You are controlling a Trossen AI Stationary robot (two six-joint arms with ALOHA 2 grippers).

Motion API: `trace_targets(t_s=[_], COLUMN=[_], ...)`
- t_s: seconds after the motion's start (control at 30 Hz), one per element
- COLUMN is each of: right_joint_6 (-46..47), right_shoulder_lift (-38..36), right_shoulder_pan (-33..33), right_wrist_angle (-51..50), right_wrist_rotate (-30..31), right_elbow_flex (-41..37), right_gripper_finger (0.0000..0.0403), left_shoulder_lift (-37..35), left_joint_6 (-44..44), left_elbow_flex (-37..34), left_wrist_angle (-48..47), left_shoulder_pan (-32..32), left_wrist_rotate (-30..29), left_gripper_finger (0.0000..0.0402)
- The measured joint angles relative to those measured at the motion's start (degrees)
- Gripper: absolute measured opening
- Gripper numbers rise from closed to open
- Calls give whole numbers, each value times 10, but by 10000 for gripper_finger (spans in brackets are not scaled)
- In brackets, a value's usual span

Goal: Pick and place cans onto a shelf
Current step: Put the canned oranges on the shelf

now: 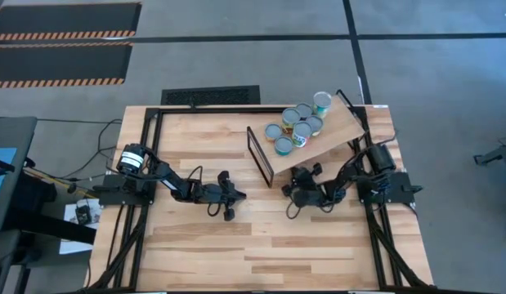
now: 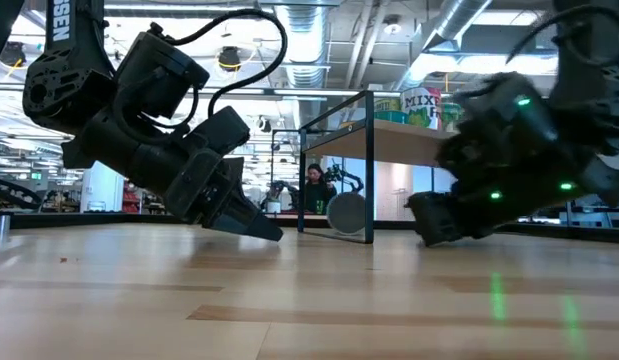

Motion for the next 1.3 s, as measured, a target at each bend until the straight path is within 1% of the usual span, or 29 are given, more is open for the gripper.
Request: trace_targets(t_s=[0.07, 0.2, 0.33, 0.4, 0.47, 0.53, 0.73, 0.8, 0.87, 0.97, 1.03, 1.13, 1.3], right_joint_6=[-1, -8, -70, -101, -121, -134, -172, -175, -175, -175, -175, -175, -175], right_shoulder_lift=[0, 0, 0, 0, 0, 0, 0, 0, 0, 0, 0, 0, 0], right_shoulder_pan=[8, 33, 58, 64, 65, 63, 46, 38, 32, 29, 29, 30, 30], right_wrist_angle=[59, 187, 305, 327, 332, 331, 323, 310, 301, 297, 297, 296, 291], right_wrist_rotate=[-1, -2, -39, -59, -73, -74, -87, -97, -103, -111, -112, -112, -112], right_elbow_flex=[-30, -91, -118, -117, -109, -100, -77, -73, -69, -67, -67, -67, -67], right_gripper_finger=[11, 18, 9, 5, 7, 12, 16, 14, 14, 15, 18, 19, 15], left_shoulder_lift=[0, 0, 0, 0, 0, 0, 0, 0, 0, 0, 0, 0, 0], left_joint_6=[4, 13, 23, 18, 8, 6, 37, 44, 52, 63, 71, 94, 129], left_elbow_flex=[0, 0, 0, 0, 1, 5, 47, 71, 89, 111, 119, 128, 132], left_wrist_angle=[2, 4, 45, 70, 87, 85, 47, 17, -10, -22, -32, -32, -31], left_shoulder_pan=[0, 0, 19, 33, 48, 63, 102, 108, 109, 109, 109, 109, 109], left_wrist_rotate=[-6, -46, -72, -76, -86, -98, -111, -140, -188, -240, -257, -249, -235], left_gripper_finger=[2, 2, 2, 2, 7, 20, 92, 117, 139, 164, 175, 182, 183])
